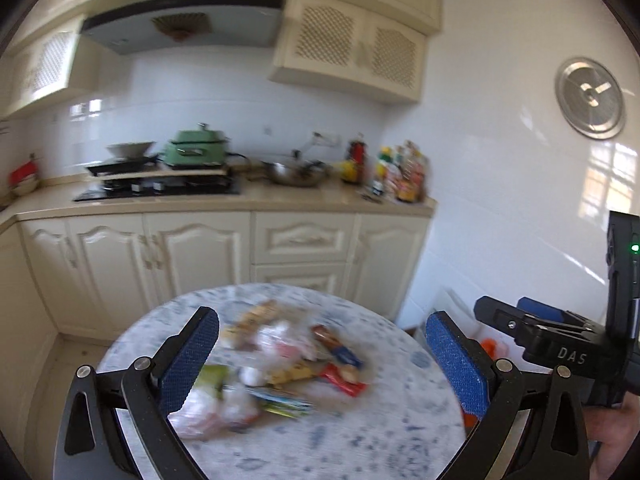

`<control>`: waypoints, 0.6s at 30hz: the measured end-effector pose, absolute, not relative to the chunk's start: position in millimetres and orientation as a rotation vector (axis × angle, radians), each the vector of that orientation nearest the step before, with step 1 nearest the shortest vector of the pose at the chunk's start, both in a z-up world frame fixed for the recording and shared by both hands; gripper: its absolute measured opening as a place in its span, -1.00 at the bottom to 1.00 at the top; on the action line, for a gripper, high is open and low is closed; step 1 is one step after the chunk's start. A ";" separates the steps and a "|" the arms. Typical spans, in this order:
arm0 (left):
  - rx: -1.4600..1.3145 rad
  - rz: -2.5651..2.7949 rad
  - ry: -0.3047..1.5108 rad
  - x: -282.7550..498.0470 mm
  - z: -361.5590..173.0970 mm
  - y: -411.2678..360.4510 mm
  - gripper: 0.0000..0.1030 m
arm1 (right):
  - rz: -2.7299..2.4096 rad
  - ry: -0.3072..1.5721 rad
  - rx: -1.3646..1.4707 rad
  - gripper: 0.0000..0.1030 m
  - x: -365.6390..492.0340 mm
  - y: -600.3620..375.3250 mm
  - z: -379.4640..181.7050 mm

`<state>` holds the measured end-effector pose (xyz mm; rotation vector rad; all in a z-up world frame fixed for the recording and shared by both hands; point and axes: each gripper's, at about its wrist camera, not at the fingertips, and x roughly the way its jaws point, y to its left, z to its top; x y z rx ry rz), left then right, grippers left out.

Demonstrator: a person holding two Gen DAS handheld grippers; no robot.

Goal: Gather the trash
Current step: 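Return both tools to the table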

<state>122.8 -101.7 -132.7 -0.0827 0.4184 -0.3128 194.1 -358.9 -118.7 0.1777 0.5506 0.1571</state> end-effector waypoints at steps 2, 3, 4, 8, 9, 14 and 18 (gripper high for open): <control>-0.089 -0.271 0.400 112.1 -124.2 -84.6 0.98 | 0.179 0.534 0.153 1.00 195.8 -343.4 -111.9; -0.089 -0.250 0.391 107.3 -119.5 -79.8 0.98 | 0.196 0.527 0.142 1.00 197.5 -335.4 -108.7; -0.090 -0.222 0.384 104.2 -117.8 -72.5 0.99 | 0.208 0.520 0.135 1.00 197.3 -330.1 -106.8; -0.082 -0.136 0.396 98.1 -117.7 -54.0 0.99 | 0.243 0.504 0.088 1.00 202.5 -301.8 -99.9; -0.081 -0.118 0.402 97.0 -115.4 -50.3 0.99 | 0.255 0.505 0.080 1.00 204.5 -295.6 -99.4; -0.076 -0.053 0.460 102.4 -112.4 -33.0 0.99 | 0.276 0.521 0.038 1.00 212.3 -277.0 -108.5; -0.046 -0.039 0.525 104.6 -106.2 -17.5 0.99 | 0.270 0.576 0.033 1.00 224.2 -272.9 -129.9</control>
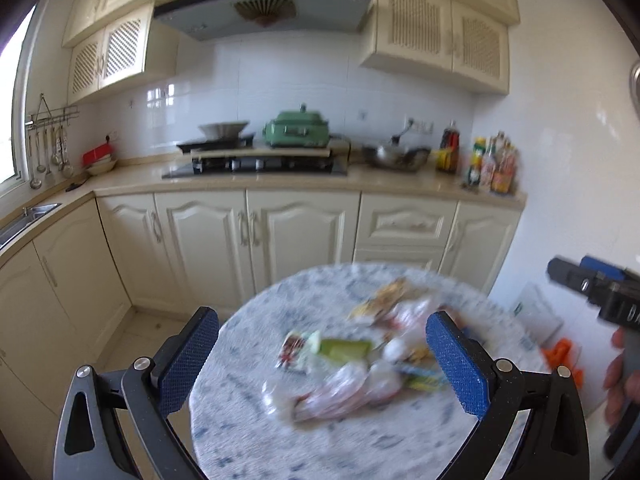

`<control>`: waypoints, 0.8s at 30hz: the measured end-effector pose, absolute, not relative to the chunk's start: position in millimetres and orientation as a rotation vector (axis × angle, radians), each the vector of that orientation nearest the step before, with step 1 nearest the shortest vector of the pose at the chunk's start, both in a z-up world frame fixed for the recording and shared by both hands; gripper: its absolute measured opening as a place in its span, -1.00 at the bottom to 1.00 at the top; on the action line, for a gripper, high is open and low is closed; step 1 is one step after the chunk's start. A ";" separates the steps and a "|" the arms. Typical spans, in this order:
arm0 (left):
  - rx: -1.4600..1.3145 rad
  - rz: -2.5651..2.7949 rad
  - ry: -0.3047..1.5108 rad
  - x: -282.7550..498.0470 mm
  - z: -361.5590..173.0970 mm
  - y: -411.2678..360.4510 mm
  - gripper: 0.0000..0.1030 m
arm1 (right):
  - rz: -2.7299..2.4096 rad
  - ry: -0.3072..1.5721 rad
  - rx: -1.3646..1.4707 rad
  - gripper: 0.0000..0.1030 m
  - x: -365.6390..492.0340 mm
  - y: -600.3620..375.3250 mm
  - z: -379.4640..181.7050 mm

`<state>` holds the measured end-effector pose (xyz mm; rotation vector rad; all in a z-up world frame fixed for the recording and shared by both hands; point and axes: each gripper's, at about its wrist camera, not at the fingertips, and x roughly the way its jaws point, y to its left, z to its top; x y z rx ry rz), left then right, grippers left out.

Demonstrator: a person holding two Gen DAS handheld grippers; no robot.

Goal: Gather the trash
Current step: 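Return both tools to the table, then grasp the clear plastic bag with the left tool while the right tool grasps a brown snack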

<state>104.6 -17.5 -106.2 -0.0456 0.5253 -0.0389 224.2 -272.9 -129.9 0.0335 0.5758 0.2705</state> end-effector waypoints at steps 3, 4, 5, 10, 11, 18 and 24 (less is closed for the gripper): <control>0.002 -0.050 0.611 125.2 -126.7 -14.0 0.99 | 0.251 0.629 0.027 1.00 235.5 -273.0 -148.9; 0.014 -0.056 0.633 130.3 -132.3 -14.8 0.99 | 0.243 0.652 0.028 1.00 239.8 -274.4 -157.5; 0.028 -0.063 0.655 136.2 -136.5 -15.2 0.99 | 0.237 0.667 0.028 1.00 242.4 -275.4 -163.7; 0.108 -0.134 0.761 180.0 -176.4 -22.2 0.99 | 0.199 0.763 0.022 1.00 259.5 -282.6 -198.6; 0.125 -0.145 0.773 184.7 -185.0 -24.9 0.99 | 0.190 0.781 0.018 1.00 262.8 -284.3 -205.8; 0.260 -0.212 0.897 247.4 -243.1 -43.9 0.98 | 0.174 0.880 0.026 1.00 281.4 -295.0 -242.7; 0.203 -0.310 0.994 275.8 -254.4 -51.8 0.21 | 0.180 0.939 0.021 0.85 297.9 -304.5 -273.2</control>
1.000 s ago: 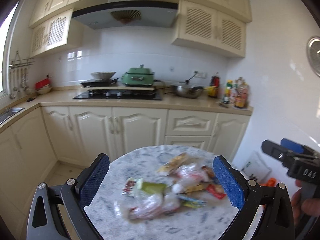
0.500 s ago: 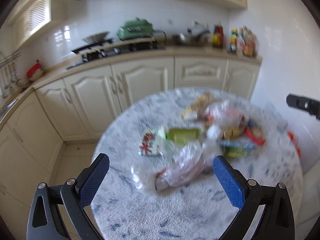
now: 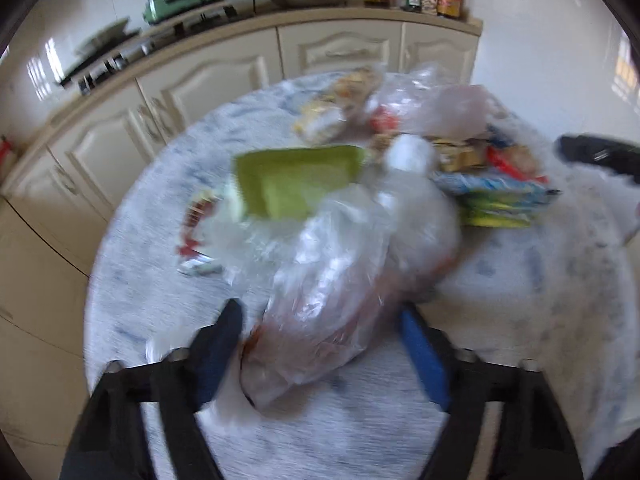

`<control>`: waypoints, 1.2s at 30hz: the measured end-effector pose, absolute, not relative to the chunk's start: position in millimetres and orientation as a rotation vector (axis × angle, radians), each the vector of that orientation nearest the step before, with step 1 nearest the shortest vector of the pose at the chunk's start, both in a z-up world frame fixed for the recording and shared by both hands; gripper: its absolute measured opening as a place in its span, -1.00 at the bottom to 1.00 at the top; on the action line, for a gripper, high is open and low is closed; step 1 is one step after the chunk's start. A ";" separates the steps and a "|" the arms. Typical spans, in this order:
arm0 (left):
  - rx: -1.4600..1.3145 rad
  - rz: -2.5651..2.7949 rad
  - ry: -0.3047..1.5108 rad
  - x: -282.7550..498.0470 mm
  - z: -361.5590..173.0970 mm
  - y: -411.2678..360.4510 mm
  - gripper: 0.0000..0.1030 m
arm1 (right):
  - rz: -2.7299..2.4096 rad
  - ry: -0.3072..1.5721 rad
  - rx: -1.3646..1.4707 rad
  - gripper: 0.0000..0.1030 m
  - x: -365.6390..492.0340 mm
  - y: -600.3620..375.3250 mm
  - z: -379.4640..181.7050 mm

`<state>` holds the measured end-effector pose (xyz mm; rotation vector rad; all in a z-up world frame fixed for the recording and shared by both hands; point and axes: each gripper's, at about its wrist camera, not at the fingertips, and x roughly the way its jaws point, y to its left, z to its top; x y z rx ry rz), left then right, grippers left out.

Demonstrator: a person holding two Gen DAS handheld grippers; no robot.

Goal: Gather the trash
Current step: 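Grasp the clear plastic bag with the left tool while the right tool grasps a brown snack, then carry both items to the blue wastebasket and open both tools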

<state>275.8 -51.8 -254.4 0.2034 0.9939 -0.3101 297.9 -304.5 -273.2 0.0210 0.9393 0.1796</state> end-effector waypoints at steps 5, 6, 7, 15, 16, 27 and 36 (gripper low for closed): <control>0.109 -0.278 1.026 287.8 -255.4 -49.4 -0.05 | 0.214 0.978 0.051 0.38 313.2 -308.2 -296.2; 0.083 -0.272 1.033 287.4 -255.8 -48.8 -0.10 | 0.221 0.978 0.053 0.35 315.1 -307.9 -298.5; 0.062 -0.269 1.039 288.1 -255.5 -48.0 -0.11 | 0.231 0.973 0.055 0.29 317.5 -307.1 -301.7; 0.101 -0.214 0.991 298.9 -272.7 -71.5 0.11 | 0.257 0.963 0.041 -0.53 325.0 -303.0 -313.4; 0.091 -0.206 0.987 300.6 -272.5 -71.8 -0.17 | 0.258 0.964 0.048 -0.53 323.8 -304.0 -313.1; -0.084 -0.234 1.008 279.0 -271.8 -47.6 -0.49 | 0.297 0.933 0.136 -0.54 275.5 -321.4 -292.7; -0.052 -0.224 0.996 278.5 -268.6 -59.6 -0.20 | 0.303 0.938 0.148 -0.54 255.1 -327.6 -290.4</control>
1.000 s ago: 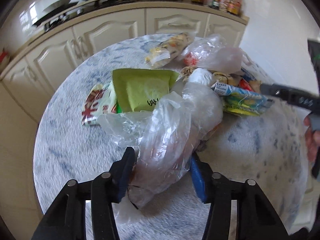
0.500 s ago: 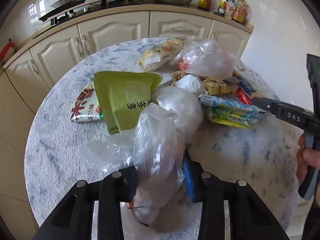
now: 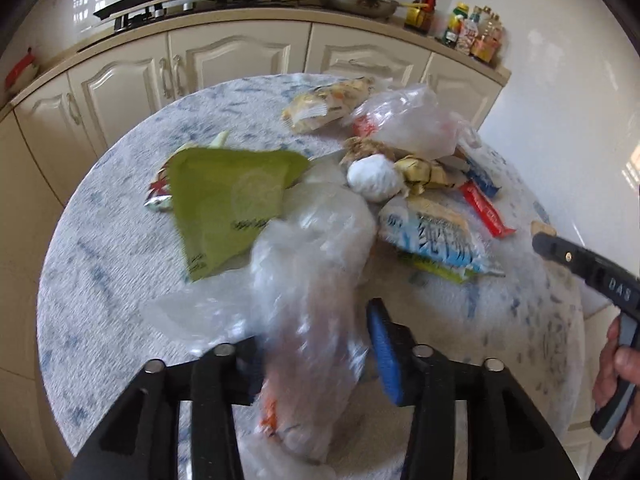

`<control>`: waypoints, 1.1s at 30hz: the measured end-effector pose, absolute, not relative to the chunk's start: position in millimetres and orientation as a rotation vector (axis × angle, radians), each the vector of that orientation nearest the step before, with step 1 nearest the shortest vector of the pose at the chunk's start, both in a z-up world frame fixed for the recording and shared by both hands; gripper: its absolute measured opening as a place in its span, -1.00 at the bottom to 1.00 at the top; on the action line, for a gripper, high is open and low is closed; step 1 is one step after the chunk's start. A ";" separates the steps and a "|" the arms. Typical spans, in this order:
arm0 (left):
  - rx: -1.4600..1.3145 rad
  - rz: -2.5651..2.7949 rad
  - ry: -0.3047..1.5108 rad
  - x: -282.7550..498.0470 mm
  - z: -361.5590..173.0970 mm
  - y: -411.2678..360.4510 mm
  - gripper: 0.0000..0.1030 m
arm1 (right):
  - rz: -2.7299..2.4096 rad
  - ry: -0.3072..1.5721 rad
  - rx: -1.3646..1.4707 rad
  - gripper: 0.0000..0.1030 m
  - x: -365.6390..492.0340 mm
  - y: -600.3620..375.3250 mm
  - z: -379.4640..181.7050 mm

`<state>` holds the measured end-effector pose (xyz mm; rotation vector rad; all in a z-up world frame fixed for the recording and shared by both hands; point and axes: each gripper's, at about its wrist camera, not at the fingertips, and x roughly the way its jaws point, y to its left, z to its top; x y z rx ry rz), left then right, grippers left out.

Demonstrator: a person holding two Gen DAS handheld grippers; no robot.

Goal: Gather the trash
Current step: 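Carry both items to the blue wastebasket and open both tools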

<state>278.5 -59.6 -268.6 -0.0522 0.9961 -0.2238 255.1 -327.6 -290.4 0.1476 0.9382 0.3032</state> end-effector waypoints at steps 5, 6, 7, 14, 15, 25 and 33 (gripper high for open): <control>-0.132 -0.245 1.001 270.6 -262.4 -65.7 -0.51 | 0.309 0.916 0.156 -0.54 244.0 -331.1 -281.9; -0.130 -0.245 0.992 267.0 -260.7 -65.9 -0.51 | 0.309 0.910 0.161 -0.54 241.6 -332.8 -279.4; -0.132 -0.247 0.980 261.4 -258.6 -65.8 -0.51 | 0.310 0.902 0.166 -0.54 238.7 -334.8 -276.0; -0.134 -0.243 0.840 229.8 -213.1 -68.2 -0.51 | 0.308 0.835 0.180 -0.54 221.5 -347.1 -247.0; -0.126 -0.242 0.821 228.2 -208.2 -70.4 -0.51 | 0.310 0.819 0.186 -0.54 218.6 -349.8 -240.4; -0.064 -0.354 0.589 197.2 -128.3 -121.9 -0.51 | 0.278 0.654 0.197 -0.54 188.5 -382.2 -172.8; -0.003 -0.512 0.540 189.6 -109.7 -192.7 -0.50 | 0.168 0.543 0.220 -0.54 157.7 -436.0 -136.0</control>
